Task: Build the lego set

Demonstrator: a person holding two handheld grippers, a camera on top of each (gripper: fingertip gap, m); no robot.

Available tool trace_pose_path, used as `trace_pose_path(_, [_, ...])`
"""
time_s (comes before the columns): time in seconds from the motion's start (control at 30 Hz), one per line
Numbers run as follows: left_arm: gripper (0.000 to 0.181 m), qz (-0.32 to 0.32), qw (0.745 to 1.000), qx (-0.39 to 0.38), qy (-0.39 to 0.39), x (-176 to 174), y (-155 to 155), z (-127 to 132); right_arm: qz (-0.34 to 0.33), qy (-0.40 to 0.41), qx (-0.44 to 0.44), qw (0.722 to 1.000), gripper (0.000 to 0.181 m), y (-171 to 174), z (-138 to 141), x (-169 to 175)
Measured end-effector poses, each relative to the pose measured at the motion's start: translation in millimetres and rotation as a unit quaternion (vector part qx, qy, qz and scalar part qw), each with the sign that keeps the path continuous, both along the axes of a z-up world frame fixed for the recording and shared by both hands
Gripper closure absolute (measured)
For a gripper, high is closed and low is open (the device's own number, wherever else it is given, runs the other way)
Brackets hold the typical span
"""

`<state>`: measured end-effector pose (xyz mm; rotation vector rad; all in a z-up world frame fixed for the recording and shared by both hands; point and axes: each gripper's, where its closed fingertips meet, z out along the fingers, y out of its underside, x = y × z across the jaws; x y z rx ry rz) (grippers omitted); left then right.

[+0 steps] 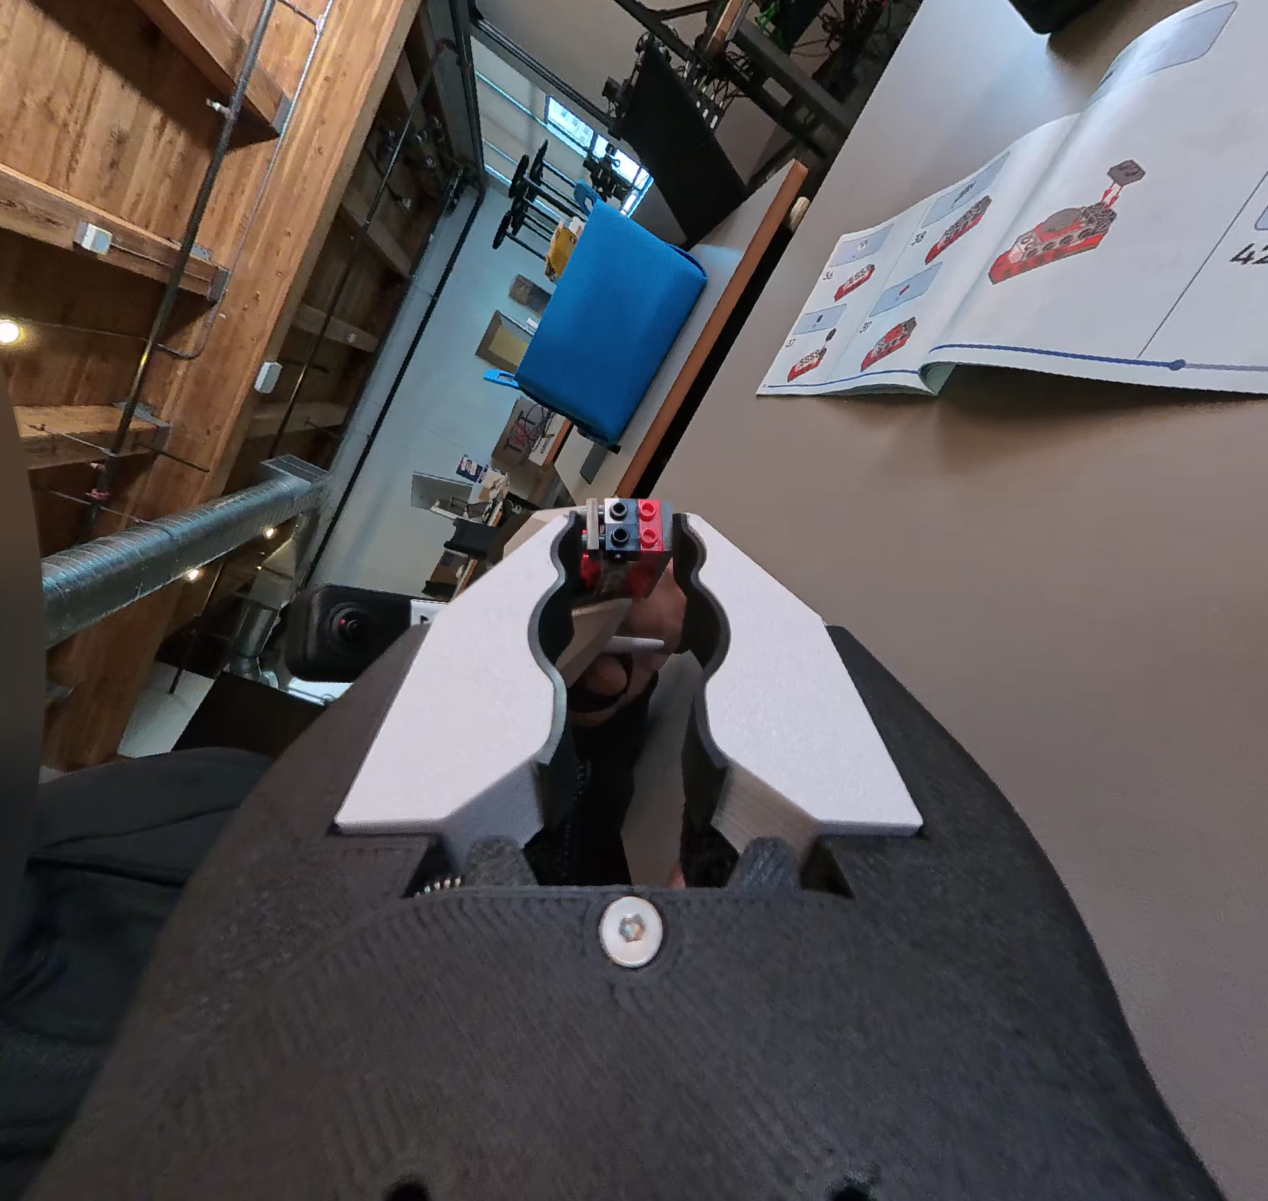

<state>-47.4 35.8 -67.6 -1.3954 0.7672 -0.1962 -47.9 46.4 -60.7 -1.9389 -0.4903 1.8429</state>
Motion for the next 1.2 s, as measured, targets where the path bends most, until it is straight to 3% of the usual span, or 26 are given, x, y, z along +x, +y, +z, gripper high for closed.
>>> trace_pose_path(1.2, [0.156,0.003,0.999,0.049,-0.014,-1.6,-6.6,16.1,-0.022,0.045,0.000,0.999,0.156,-4.3,18.4,-1.2])
